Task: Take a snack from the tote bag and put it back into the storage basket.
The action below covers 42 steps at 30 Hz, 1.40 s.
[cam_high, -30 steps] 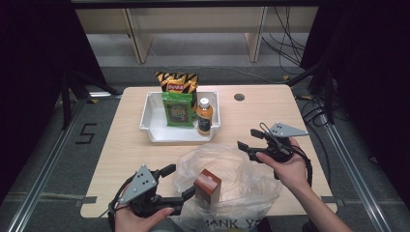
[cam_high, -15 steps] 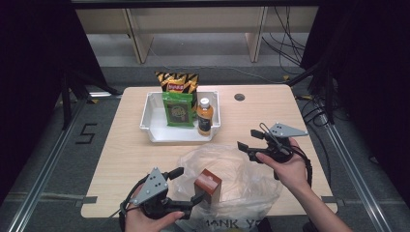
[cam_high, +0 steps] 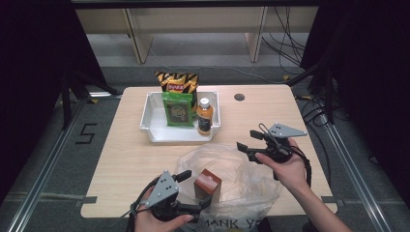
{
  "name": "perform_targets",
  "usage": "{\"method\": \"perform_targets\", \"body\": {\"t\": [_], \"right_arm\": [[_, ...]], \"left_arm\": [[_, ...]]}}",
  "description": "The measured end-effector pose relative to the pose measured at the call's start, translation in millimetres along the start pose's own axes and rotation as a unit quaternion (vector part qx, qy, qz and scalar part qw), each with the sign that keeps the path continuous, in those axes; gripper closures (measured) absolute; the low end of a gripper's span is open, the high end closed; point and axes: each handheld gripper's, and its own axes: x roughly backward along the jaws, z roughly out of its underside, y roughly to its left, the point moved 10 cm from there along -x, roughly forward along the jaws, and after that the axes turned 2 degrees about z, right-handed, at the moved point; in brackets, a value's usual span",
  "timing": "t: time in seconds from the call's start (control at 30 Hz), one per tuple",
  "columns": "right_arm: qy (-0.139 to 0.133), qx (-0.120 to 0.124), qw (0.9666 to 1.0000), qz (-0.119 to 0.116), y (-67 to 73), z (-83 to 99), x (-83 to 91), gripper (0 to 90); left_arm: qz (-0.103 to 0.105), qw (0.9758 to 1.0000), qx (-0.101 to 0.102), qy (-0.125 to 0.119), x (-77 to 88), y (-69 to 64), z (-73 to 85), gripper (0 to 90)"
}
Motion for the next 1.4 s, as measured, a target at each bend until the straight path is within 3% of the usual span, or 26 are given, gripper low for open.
{"method": "perform_targets", "body": {"t": [0.37,0.5,0.67,0.77,0.83,1.07,1.13,1.23,1.4], "right_arm": [[-0.005,0.016,0.9998,0.007,-3.4,0.0,-1.0,29.2],[-0.014,0.011,0.9998,0.007,-2.9,-1.2,-2.6,29.2],[-0.011,0.004,0.9999,0.001,-0.7,-0.3,-3.1,29.1],[-0.002,0.016,0.9999,0.002,-2.1,2.1,-2.6,29.1],[0.007,0.005,1.0,0.0,-0.5,3.9,-2.3,29.1],[-0.001,0.014,0.9999,0.004,-2.8,2.8,-2.6,29.2],[0.01,-0.013,0.9999,-0.001,1.4,4.9,-2.1,29.1],[0.003,0.003,1.0,0.002,-0.8,4.6,-3.4,29.1],[-0.005,0.005,1.0,0.006,-1.4,3.8,-4.9,29.1]], "left_arm": [[-0.001,1.0,0.001,0.009,-11.8,-2.8,8.7,6.5],[-0.002,0.9999,-0.007,0.014,-14.7,-3.0,10.2,6.6],[-0.01,0.9998,-0.012,0.013,-19.7,-2.0,10.1,7.3],[-0.011,0.9997,-0.013,0.015,-22.0,-1.7,11.5,7.9],[-0.013,0.9997,-0.014,0.018,-23.7,-1.7,13.5,8.5],[-0.019,0.9995,-0.017,0.021,-27.7,-0.5,19.5,12.9],[-0.022,0.9994,-0.016,0.021,-28.5,0.5,21.1,14.0],[-0.025,0.9994,-0.016,0.016,-30.1,1.7,22.2,14.7],[-0.033,0.9992,-0.017,0.017,-28.7,2.8,22.5,17.3]]}}
